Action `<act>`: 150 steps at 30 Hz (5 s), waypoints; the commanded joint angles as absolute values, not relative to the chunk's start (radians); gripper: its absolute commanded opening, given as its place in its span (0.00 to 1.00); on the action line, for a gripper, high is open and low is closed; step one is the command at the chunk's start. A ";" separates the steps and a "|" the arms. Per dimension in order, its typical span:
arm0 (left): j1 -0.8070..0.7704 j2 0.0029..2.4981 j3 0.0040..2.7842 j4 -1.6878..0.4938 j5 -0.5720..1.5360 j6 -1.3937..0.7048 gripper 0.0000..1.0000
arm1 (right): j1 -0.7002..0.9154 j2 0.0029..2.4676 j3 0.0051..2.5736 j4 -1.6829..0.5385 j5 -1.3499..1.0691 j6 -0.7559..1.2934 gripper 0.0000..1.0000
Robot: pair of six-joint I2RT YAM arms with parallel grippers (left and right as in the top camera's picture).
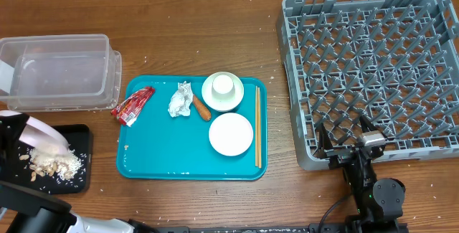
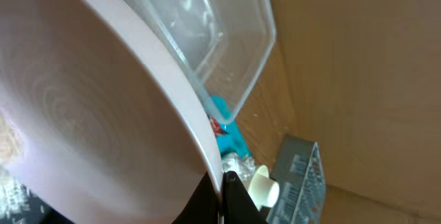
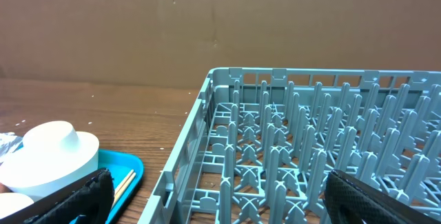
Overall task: Sort waste into correct bins and load items into the dishwasher
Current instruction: 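Tilt the plate over the black tray to dump the rice scraps, then carry the emptied plate back and set it on the teal tray, then grasp the crumpled white tissue with the left gripper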
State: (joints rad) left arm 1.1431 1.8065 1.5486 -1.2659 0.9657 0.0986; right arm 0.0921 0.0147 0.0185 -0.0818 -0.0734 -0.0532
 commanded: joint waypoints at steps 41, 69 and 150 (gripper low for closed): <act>0.982 1.479 1.641 -1.462 0.517 -0.070 0.04 | 0.090 0.004 0.008 -0.078 -0.073 -0.056 1.00; -0.181 1.512 1.325 -1.257 0.022 -0.537 0.04 | 0.090 0.004 0.008 -0.078 -0.073 -0.056 1.00; -0.339 1.846 1.489 -1.139 -0.160 -0.035 0.89 | 0.090 0.004 0.008 -0.078 -0.073 -0.056 1.00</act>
